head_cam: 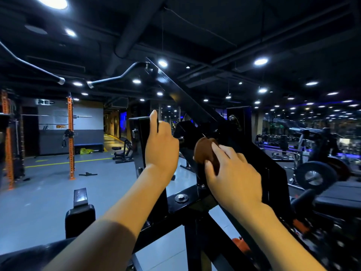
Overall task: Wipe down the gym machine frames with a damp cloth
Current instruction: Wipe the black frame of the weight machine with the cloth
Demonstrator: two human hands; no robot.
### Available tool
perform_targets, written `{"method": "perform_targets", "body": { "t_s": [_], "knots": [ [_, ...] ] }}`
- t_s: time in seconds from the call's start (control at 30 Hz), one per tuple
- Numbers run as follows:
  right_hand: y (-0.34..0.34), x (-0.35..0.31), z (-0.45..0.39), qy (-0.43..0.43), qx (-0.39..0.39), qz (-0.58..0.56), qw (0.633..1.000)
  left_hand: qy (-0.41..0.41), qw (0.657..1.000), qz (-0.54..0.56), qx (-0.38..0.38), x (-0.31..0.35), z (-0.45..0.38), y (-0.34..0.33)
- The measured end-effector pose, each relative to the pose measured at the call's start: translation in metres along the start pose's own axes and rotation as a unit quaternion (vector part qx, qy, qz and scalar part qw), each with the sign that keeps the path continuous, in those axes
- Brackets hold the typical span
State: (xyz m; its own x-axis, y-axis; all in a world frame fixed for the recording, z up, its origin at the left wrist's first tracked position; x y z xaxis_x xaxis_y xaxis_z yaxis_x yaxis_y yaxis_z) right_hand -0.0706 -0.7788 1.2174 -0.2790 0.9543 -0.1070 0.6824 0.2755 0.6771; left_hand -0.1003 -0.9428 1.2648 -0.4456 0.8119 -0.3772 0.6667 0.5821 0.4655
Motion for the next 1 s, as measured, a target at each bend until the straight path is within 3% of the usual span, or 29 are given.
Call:
{"method": "perform_targets", "body": {
  "t_s": [0.33, 0.63, 1.0],
  "knots": [
    [-0.026, -0.057, -0.136, 0.052, 0.008, -0.063, 0.997, -0.012, 1.000, -0.021, 0.015, -0.001, 0.000, -0.003],
    [-0.006, -0.013, -0.049, -0.068, -0.050, -0.032, 0.996, 0.002, 1.000, -0.015, 0.003, -0.001, 0.001, -0.004],
    [-0.018, -0.035, -0.113, -0.058, -0.063, -0.086, 0.993, -0.001, 1.000, -0.025, 0.001, 0.000, 0.003, -0.005]
  ]
}}
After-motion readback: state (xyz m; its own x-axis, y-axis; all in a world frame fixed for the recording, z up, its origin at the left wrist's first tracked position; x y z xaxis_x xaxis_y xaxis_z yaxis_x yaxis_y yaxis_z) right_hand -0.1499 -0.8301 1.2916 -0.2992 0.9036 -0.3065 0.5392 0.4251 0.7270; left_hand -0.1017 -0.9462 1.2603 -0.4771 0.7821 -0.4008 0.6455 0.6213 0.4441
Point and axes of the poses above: each hand's wrist, its own z-axis away from the middle knuckle, its own y-axis out of the back of the hand, x = y × z, the point moved 5 cm from there along -z, towards the middle knuckle, and after that the axes turned 4 degrees about y, right-handed, at the moved point
